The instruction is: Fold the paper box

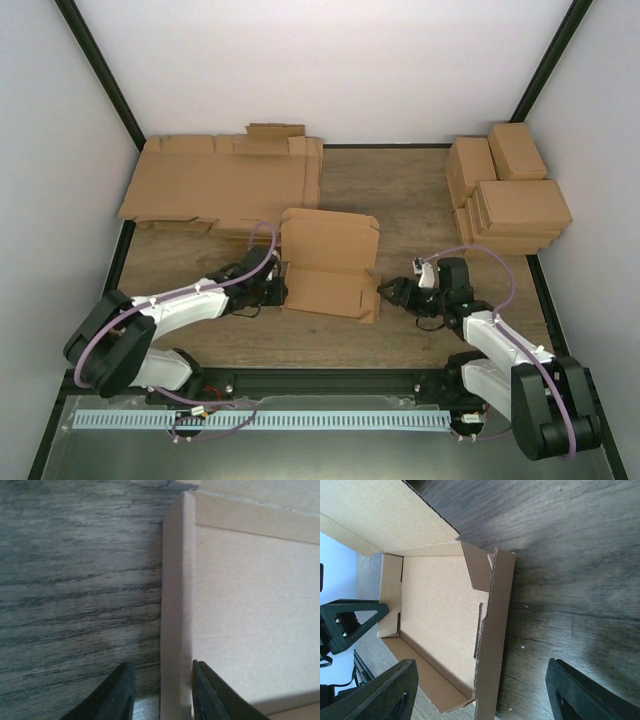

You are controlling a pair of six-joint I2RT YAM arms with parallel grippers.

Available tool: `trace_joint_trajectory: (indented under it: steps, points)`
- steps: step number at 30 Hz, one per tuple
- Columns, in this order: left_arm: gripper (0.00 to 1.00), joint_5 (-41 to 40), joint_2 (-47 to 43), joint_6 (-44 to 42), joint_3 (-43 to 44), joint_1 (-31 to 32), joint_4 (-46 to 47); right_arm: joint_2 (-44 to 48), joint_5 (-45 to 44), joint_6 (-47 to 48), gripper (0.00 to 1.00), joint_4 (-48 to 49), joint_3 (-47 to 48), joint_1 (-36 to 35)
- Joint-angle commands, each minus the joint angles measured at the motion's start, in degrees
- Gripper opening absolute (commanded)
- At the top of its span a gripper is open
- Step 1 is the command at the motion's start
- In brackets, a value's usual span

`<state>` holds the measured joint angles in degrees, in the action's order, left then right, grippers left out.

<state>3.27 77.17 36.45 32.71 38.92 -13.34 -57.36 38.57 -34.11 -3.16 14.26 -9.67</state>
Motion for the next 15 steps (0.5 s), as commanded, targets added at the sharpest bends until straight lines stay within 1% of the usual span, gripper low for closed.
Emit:
trace_joint_trajectory:
  steps: [1, 4, 5, 6, 7, 11, 15]
  points:
    - [0.29, -1.0, 2.1, -2.1, 1.7, -0.2, 1.5, 0.0, 0.9, -0.1, 0.73, 1.0, -1.0, 0.1]
    - [0.18, -2.7, 3.3, -3.0, 2.5, -0.3, 0.3, 0.4, 0.7, -0.1, 0.73, 0.7, -1.3, 0.1]
    - [0.13, -2.8, 3.5, -3.1, 2.7, -0.2, 0.3, 0.3, 0.7, -0.1, 0.72, 0.6, -1.3, 0.1]
    - [0.1, -2.8, 3.4, -3.1, 2.7, -0.2, 0.3, 0.1, 0.9, -0.1, 0.73, 0.7, -1.4, 0.2]
    - [0.05, -2.8, 3.2, -3.0, 2.6, -0.2, 0.4, -0.2, 1.4, -0.1, 0.73, 0.8, -1.5, 0.1]
    - [0.04, -1.3, 2.1, -2.0, 1.7, -0.2, 1.7, -0.5, 4.5, -0.9, 0.73, 3.5, -3.1, 0.1]
    - [0.04, 0.4, 1.3, -1.4, 0.7, -0.2, 2.6, 0.6, 10.0, -4.7, 0.73, 11.0, -6.0, 0.1]
